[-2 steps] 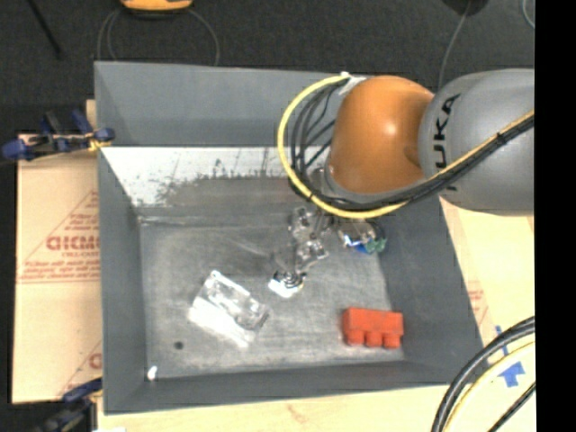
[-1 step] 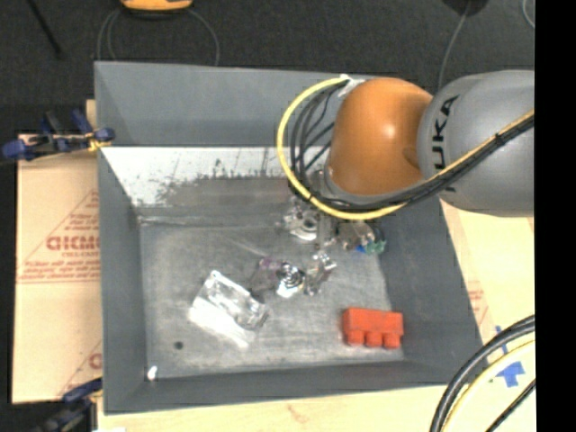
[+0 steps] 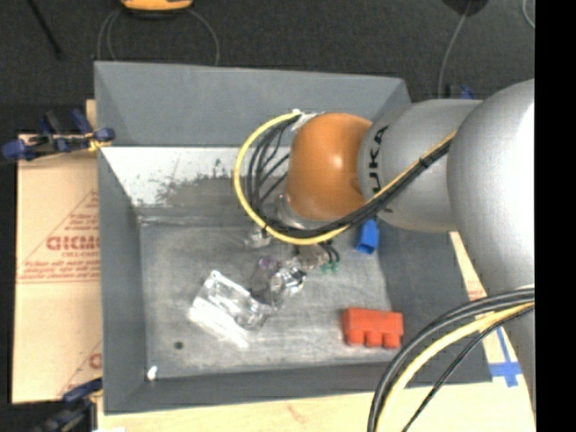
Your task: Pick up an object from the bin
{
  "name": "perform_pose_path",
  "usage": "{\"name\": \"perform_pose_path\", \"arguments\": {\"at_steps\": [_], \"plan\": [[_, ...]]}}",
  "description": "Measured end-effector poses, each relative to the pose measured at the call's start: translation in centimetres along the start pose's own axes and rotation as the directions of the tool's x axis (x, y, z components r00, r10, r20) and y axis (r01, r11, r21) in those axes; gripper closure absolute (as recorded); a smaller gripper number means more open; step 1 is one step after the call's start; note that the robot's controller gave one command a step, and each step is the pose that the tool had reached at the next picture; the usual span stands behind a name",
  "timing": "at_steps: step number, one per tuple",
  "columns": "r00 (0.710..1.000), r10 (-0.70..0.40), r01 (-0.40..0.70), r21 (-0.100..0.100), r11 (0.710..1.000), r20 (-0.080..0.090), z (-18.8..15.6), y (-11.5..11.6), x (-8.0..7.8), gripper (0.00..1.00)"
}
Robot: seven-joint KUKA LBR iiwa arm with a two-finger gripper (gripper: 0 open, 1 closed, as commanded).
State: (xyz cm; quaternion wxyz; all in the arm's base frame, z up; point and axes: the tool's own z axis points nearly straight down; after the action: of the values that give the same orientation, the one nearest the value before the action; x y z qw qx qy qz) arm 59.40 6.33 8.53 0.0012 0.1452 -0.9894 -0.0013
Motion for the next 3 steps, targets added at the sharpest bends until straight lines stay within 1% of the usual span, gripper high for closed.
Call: {"name": "perform_pose_path", "arguments": {"at_steps": [1,2,3], "plan": [[1.000,-0.027,0.027,0.005,1.000,0.015,1.0,0.0,0.3,0.00],[0.999,-0.046,0.046,0.007,0.999,0.023,1.0,-0.1,1.2,0.00],[0.998,-0.059,0.058,0.007,0.998,0.023,1.0,0.6,2.6,0.00]]}}
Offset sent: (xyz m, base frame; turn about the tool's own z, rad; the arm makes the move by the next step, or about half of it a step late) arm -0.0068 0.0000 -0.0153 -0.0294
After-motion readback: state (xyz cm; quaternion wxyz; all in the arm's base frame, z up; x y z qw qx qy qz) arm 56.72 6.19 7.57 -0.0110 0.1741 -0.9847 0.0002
